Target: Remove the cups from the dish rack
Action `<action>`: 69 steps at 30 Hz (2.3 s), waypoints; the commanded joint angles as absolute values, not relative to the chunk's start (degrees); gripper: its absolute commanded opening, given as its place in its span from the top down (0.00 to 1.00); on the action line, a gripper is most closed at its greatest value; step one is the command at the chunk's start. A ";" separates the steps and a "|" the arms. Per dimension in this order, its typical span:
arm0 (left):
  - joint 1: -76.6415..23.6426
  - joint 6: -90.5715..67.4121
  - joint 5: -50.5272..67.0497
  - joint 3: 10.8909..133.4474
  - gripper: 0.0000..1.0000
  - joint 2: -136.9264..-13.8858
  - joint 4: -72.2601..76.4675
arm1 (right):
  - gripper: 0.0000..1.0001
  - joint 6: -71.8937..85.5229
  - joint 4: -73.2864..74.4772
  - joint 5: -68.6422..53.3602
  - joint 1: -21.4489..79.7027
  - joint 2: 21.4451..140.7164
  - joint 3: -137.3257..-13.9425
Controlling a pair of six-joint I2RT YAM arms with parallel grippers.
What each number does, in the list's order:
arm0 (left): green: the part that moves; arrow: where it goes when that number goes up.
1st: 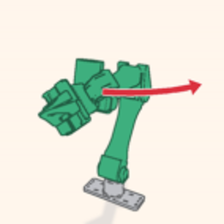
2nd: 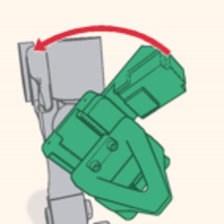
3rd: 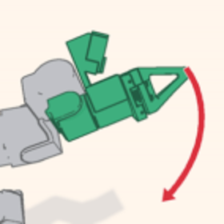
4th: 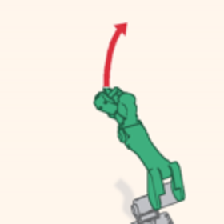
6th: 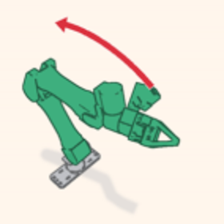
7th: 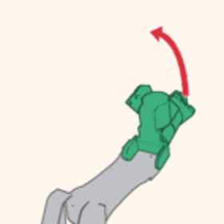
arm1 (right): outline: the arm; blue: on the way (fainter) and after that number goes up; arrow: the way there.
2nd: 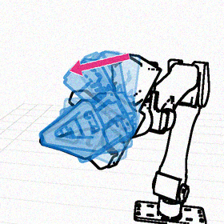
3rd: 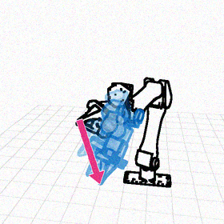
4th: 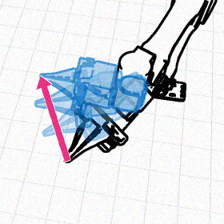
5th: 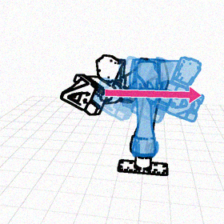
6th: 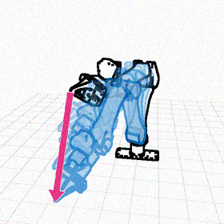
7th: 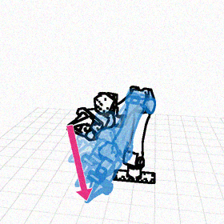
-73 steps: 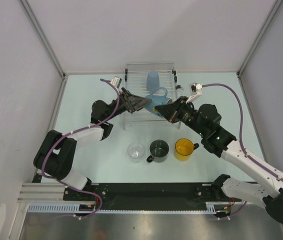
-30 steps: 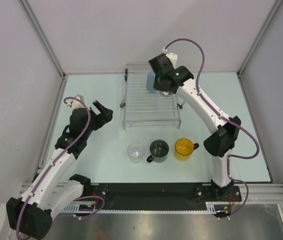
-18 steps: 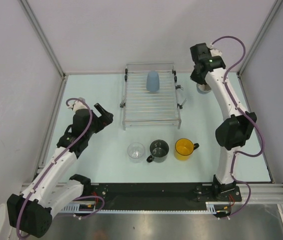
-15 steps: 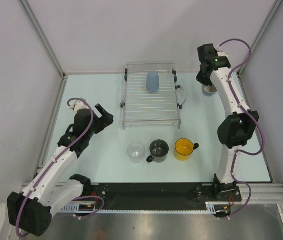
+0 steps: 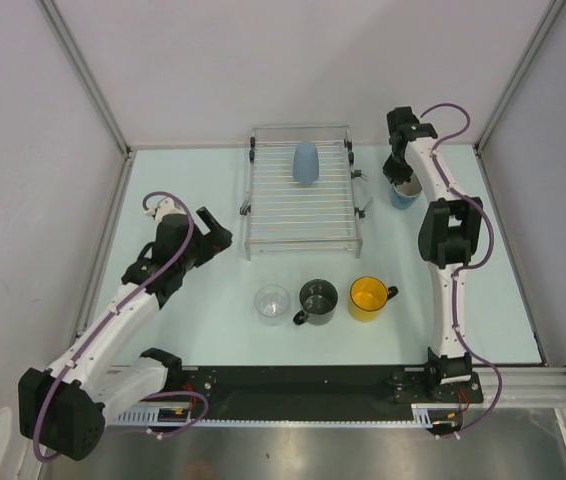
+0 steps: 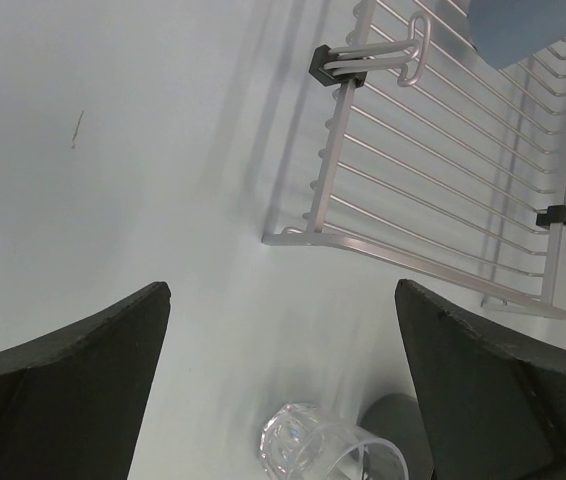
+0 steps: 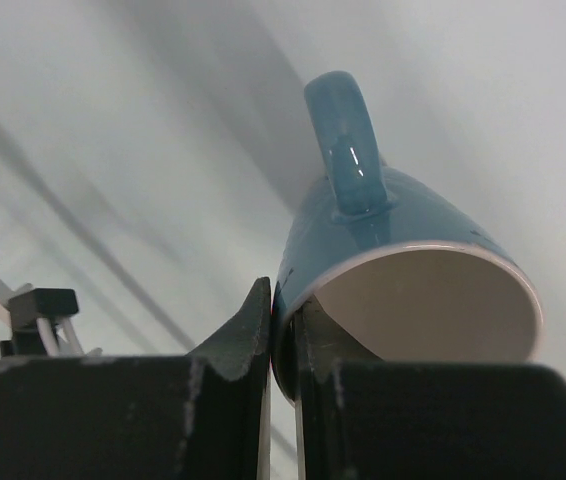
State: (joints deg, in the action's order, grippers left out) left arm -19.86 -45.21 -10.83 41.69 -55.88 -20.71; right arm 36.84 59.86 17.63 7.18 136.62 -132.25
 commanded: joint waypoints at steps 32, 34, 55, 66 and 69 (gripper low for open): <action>-26.19 -46.50 -12.22 47.64 0.00 -63.19 -20.92 | 0.70 37.88 63.72 14.33 2.11 137.82 -136.67; -26.37 -46.14 -12.39 47.64 0.00 -63.02 -20.92 | 0.65 37.88 63.28 13.98 2.02 136.76 -136.76; -27.33 -39.12 -15.29 51.41 0.00 -64.33 -20.40 | 0.46 37.00 55.02 8.79 5.53 119.28 -135.97; -29.44 -25.68 -18.01 75.22 0.00 -88.29 -17.50 | 0.08 33.05 41.05 12.30 16.77 95.64 -105.08; -29.44 -22.69 -17.41 79.71 0.00 -93.06 -13.46 | 0.06 32.70 35.97 13.79 20.11 89.58 -98.46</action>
State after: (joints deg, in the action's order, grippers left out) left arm -29.15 -29.36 -16.69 73.95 -87.55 -18.13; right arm 34.44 44.34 11.09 16.99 95.74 -105.38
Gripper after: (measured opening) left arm 0.996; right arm 0.932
